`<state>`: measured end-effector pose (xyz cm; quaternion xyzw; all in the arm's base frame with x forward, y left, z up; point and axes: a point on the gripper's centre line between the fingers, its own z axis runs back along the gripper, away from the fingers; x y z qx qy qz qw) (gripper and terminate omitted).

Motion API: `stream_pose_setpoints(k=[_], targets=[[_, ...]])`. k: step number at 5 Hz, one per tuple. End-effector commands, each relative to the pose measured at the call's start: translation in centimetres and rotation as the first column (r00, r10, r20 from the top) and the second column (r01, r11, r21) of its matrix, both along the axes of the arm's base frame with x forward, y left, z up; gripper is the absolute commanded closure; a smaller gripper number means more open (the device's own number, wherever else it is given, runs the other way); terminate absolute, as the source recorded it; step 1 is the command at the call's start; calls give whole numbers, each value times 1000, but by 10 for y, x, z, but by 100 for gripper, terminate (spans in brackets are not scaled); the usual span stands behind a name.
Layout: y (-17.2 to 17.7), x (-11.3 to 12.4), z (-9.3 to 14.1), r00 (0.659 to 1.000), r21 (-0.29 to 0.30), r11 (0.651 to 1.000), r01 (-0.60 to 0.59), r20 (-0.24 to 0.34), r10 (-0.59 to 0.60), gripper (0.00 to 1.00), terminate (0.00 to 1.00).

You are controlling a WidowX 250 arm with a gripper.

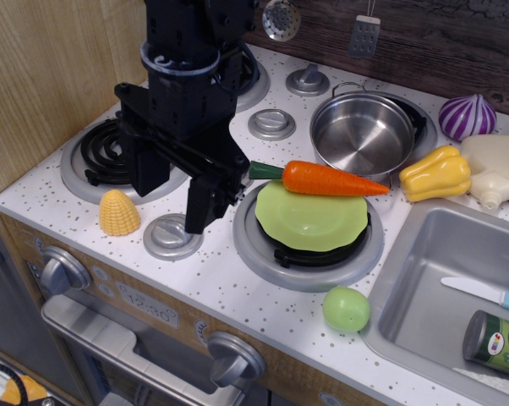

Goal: Take carrot off plate

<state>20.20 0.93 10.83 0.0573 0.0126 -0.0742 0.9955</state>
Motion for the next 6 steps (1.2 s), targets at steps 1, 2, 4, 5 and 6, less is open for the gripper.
stream_pose_setpoints(k=[1, 2, 4, 5, 6], targets=[[0, 0, 0, 1000, 0, 1000, 0, 0, 0, 0, 0], [-10, 12, 9, 977, 78, 977, 199, 67, -205, 0, 0], [-17, 73, 16, 832, 154, 837, 524, 115, -542, 0, 0], [-22, 101, 0, 755, 185, 759, 624, 106, -647, 0, 0], [-17, 120, -13, 707, 189, 712, 676, 107, -699, 0, 0]])
